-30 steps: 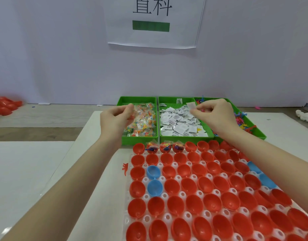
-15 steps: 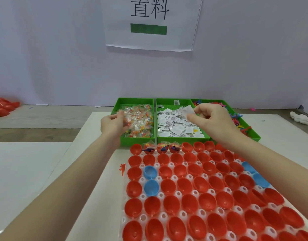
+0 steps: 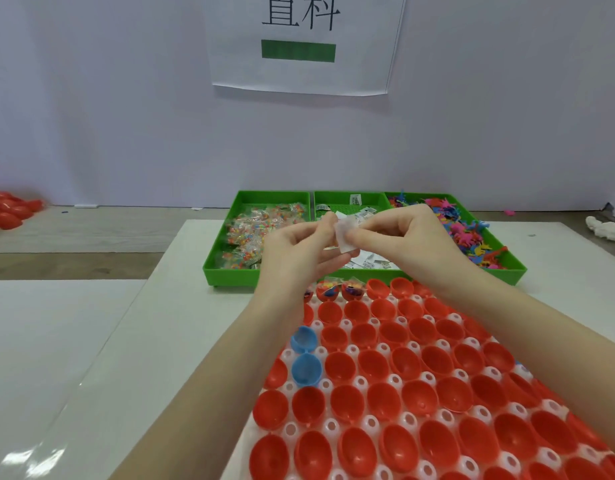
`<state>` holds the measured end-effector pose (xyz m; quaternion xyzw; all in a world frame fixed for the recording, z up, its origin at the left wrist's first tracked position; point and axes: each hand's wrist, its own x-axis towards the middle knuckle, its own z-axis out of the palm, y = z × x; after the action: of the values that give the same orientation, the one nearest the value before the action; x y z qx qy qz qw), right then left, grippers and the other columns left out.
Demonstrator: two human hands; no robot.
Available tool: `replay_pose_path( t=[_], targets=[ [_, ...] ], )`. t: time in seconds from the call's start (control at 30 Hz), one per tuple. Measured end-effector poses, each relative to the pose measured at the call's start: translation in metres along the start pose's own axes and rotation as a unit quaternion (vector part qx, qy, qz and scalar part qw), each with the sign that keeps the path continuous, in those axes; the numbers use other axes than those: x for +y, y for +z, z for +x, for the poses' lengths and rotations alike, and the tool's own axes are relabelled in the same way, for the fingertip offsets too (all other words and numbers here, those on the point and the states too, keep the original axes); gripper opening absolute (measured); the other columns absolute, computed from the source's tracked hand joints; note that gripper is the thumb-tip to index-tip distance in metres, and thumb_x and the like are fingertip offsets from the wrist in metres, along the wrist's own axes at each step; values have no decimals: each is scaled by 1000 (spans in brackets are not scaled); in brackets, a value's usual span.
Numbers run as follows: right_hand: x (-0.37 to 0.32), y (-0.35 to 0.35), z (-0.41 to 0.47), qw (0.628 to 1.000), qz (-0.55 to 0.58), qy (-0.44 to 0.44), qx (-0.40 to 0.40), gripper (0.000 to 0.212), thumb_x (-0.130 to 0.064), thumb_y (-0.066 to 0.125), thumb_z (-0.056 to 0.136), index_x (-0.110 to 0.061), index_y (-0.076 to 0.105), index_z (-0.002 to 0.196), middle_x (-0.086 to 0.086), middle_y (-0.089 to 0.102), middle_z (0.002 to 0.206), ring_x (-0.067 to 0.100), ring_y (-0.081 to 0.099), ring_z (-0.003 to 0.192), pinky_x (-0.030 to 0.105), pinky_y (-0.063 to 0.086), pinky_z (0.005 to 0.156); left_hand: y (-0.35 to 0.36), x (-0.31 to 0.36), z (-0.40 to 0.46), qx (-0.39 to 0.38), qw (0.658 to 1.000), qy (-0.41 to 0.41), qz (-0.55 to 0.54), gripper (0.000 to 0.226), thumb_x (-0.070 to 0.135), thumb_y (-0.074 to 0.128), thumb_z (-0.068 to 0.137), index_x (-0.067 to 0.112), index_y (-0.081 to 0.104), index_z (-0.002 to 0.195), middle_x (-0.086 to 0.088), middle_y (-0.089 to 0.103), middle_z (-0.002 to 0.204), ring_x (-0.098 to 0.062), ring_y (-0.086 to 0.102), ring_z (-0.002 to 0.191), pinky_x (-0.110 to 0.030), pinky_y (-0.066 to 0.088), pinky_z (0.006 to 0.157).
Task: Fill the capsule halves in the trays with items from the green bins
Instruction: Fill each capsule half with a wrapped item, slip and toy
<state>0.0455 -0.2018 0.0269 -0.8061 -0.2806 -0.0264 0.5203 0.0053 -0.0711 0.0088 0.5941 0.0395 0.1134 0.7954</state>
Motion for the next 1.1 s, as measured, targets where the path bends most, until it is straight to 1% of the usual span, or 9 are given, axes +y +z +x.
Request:
replay_pose_path(
  t=[0.07,0.23,0.33,0.5,0.7,0.8,0.9,1.0,1.1],
  targets=[
    [3,0,-2,998,-48,-6,26,22,-17,67,83,-6,71,65,-7,36,36,5,29,40,18,28,49,1,-2,-4,-14,1000,11,-5,18,21,59,88,11,70,78,3,73,71,-11,70,68,-15,54,62],
    [3,1,-8,994,-88,-11,66,20,-21,68,81,-8,68,65,-10,31,32,5,30,35,11,28,44,4,-10,-9,-7,997,66,36,10,5,67,80,14,70,84,2,73,72,-9,70,71,-13,51,62],
    [-1,-2,-9,997,-13,50,62,18,-31,60,87,-16,69,82,-11,35,36,4,33,38,10,34,48,2,-8,-6,23,999,33,4,13,-1,65,80,12,68,83,3,72,66,-9,70,64,-11,51,58],
    [-9,-16,-10,973,184,135,30,36,-8,27,91,-10,57,110,-7,37,45,8,24,45,18,23,42,5,-7,-10,-8,1000,-17,5,9,0,65,82,9,65,80,-5,69,69,-14,68,55,-13,51,53],
    [-4,-21,-16,982,169,89,5,40,6,48,90,-21,45,119,-5,49,72,1,45,53,9,40,54,9,-6,-16,-56,996,-54,33,7,-3,66,80,3,66,84,-2,70,64,-16,68,56,-15,52,54],
    [-1,-23,-19,991,121,41,44,43,5,66,77,-17,53,111,-9,62,71,-2,56,59,9,45,59,11,-4,-18,-59,996,-56,25,9,-4,66,79,6,67,78,-2,70,62,-15,68,54,-15,52,55],
    [-3,-27,-22,991,116,21,68,32,-14,74,61,-18,63,91,-7,71,70,4,66,65,11,50,63,14,-3,-18,-65,996,-61,24,9,-2,68,77,8,68,79,-1,70,63,-15,68,56,-16,54,61],
    [-8,-31,-24,994,107,-1,37,16,-3,63,80,-16,67,87,-7,73,84,6,70,77,10,51,67,14,-3,-19,-59,996,-64,23,10,-1,69,77,10,69,79,-4,72,68,-16,69,58,-16,54,62],
    [-13,-34,-26,998,67,-12,-5,31,6,47,90,-19,65,93,-11,72,89,2,68,83,8,49,69,13,0,-18,-58,996,-67,19,11,-1,69,77,10,71,77,-5,72,72,-15,69,58,-14,53,57]
  ],
)
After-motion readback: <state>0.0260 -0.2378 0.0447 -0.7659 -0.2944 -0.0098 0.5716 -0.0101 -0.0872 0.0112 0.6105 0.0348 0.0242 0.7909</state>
